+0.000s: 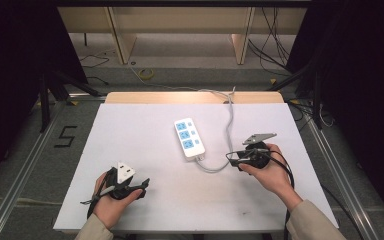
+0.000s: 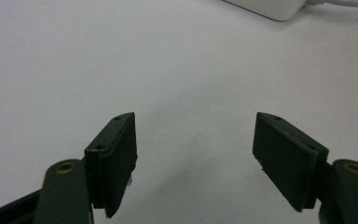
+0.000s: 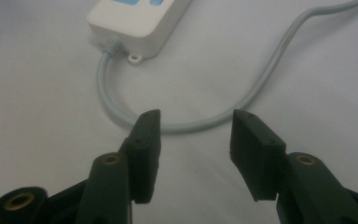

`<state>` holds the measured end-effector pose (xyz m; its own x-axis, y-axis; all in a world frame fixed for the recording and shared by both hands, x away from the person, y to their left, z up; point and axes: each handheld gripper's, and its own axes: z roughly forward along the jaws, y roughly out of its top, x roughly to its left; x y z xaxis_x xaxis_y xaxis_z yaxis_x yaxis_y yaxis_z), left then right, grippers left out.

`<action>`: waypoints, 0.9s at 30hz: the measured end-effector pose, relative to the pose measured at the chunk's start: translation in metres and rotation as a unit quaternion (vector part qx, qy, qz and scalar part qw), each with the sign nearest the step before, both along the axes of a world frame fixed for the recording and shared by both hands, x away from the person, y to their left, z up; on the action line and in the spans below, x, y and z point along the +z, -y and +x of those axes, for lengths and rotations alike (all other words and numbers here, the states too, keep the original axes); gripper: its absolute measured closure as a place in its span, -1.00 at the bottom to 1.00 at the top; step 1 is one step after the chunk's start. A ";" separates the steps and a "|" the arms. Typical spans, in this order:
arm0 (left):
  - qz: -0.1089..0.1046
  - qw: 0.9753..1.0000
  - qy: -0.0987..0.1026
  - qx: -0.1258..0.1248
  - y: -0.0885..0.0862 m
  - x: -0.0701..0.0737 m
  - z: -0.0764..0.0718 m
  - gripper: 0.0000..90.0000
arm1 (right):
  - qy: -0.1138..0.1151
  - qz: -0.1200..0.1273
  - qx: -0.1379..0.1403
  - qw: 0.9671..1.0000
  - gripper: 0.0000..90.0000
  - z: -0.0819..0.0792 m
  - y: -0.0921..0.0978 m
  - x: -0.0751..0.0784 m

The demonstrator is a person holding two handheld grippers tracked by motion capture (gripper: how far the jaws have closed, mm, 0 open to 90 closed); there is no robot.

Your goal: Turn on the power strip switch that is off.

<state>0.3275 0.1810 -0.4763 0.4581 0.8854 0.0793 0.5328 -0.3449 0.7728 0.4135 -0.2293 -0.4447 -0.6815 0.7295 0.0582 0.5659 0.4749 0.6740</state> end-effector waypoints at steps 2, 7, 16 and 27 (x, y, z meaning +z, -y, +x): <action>-0.001 1.000 0.000 0.001 0.000 0.000 0.000 -0.32 | 0.002 0.002 -0.002 1.000 0.17 -0.005 0.005 -0.003; 0.001 1.000 -0.001 0.001 0.000 0.000 0.000 -0.32 | 0.013 0.011 -0.003 1.000 0.13 -0.019 0.016 -0.007; 0.001 1.000 -0.002 0.000 0.000 0.000 0.000 -0.32 | 0.033 0.026 -0.005 0.999 0.10 -0.043 0.030 -0.012; 0.002 1.000 -0.002 0.002 -0.001 -0.001 0.001 -0.33 | 0.053 0.043 -0.018 0.998 0.08 -0.055 0.046 -0.017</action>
<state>0.3285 0.1818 -0.4777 0.4550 0.8868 0.0814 0.5376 -0.3464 0.7687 0.3584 -0.2752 -0.4618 -0.6613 0.7484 0.0502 0.5046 0.3943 0.7680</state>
